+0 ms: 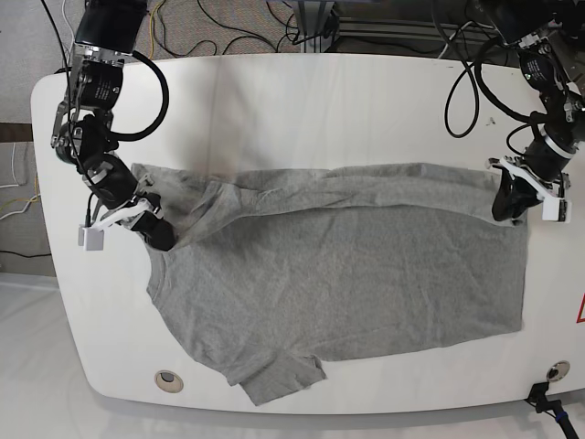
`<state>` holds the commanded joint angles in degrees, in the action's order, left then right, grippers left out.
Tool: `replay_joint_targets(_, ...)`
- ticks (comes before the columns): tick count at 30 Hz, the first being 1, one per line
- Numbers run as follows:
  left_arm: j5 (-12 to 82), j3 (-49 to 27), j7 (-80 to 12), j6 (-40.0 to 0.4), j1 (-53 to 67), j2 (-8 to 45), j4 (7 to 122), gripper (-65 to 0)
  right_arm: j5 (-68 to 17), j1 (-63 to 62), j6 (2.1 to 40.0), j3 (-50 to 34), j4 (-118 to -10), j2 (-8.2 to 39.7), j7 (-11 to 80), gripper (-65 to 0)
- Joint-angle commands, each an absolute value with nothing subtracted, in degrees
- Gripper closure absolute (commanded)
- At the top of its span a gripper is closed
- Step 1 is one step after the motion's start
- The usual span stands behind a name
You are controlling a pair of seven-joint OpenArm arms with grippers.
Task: Fold the T-shirt properly
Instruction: 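Lay the held edge back over the shirt body with both grippers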
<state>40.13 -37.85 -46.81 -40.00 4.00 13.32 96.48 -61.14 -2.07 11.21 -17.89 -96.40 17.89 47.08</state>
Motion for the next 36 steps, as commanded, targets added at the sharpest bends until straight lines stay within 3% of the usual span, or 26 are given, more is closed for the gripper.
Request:
replay_joint_targets(10, 40.04, -37.76, -46.81, -37.41, -0.48, 14.55, 91.38, 0.0, -61.05, -9.80, 11.21, -12.97, -87.96, 18.07, 46.73, 0.0)
replay_joint_targets(13, 36.70, -37.76, -46.64, -35.47, -0.75, 14.55, 90.15, 0.0, -60.97, -12.00, 11.21, -12.62, -85.23, 18.15, 46.73, 0.0)
replay_joint_targets(20, 30.29, -37.76, -46.55, -35.30, -3.47, 14.55, 84.79, 0.0, -60.88, -16.48, 11.21, -10.86, -78.73, 18.24, 46.64, 0.0)
replay_joint_targets(30, 26.07, -37.58, -46.46, -35.30, -7.34, 14.55, 81.45, 0.0, -47.16, -18.68, 14.55, -9.01, -78.20, 16.66, 45.41, 0.0)
replay_joint_targets(36, 26.07, -37.58, -42.51, -35.21, -7.34, 14.55, 81.36, 0.0, -45.67, -18.68, 14.55, -9.01, -78.11, 16.66, 45.32, 0.0)
